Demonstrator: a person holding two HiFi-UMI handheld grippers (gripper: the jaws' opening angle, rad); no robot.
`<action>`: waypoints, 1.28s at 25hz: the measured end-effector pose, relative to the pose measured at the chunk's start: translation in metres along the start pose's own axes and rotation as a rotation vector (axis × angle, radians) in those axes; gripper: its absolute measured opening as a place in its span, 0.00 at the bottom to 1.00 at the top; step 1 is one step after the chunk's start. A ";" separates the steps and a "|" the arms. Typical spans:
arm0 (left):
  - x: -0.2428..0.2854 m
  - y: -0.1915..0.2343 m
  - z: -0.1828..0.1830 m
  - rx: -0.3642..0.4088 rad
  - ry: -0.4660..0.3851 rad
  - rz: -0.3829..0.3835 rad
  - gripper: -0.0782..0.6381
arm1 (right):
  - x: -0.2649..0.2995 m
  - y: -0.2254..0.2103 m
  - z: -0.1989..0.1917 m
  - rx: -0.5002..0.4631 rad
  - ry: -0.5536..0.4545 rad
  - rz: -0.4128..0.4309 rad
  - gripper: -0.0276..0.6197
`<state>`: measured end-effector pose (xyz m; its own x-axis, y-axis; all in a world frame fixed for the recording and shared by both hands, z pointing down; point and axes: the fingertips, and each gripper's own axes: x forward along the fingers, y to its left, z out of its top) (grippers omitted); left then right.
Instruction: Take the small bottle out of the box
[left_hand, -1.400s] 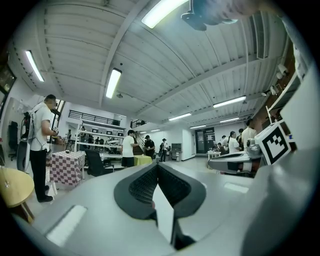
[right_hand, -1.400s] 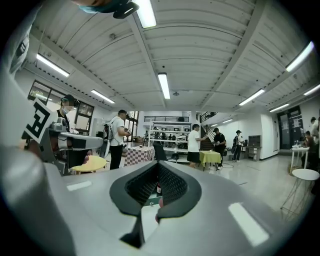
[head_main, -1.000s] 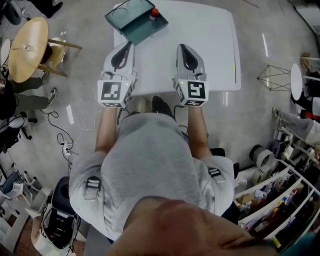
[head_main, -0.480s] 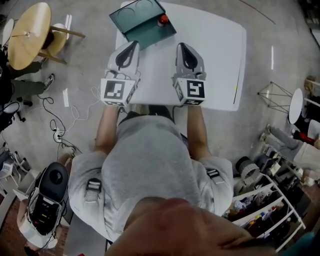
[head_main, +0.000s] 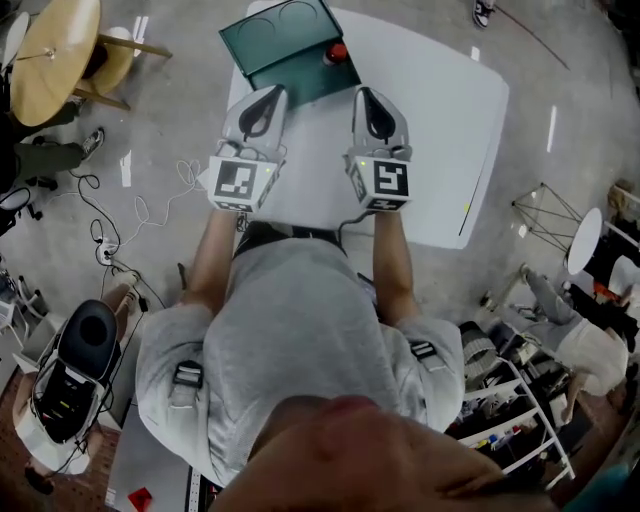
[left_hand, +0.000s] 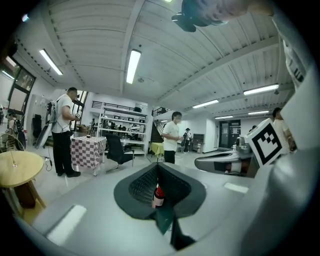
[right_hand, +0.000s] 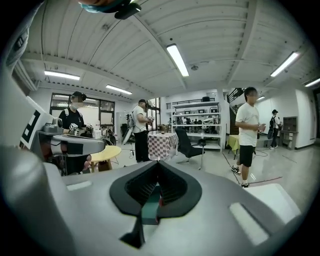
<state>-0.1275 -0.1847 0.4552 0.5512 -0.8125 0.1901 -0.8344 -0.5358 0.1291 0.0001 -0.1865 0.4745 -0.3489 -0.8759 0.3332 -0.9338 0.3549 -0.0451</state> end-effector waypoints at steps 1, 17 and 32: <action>0.000 -0.004 -0.002 -0.002 0.005 0.003 0.13 | -0.002 -0.003 -0.002 0.003 0.004 0.004 0.05; 0.003 -0.075 0.006 -0.024 0.043 0.040 0.13 | -0.045 -0.050 -0.005 -0.005 0.051 0.031 0.05; 0.007 -0.075 -0.004 -0.037 0.080 0.069 0.13 | -0.011 -0.066 -0.018 0.031 0.058 0.038 0.27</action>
<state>-0.0614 -0.1494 0.4505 0.4920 -0.8256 0.2762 -0.8706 -0.4692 0.1483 0.0670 -0.1948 0.4907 -0.3802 -0.8413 0.3842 -0.9222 0.3768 -0.0875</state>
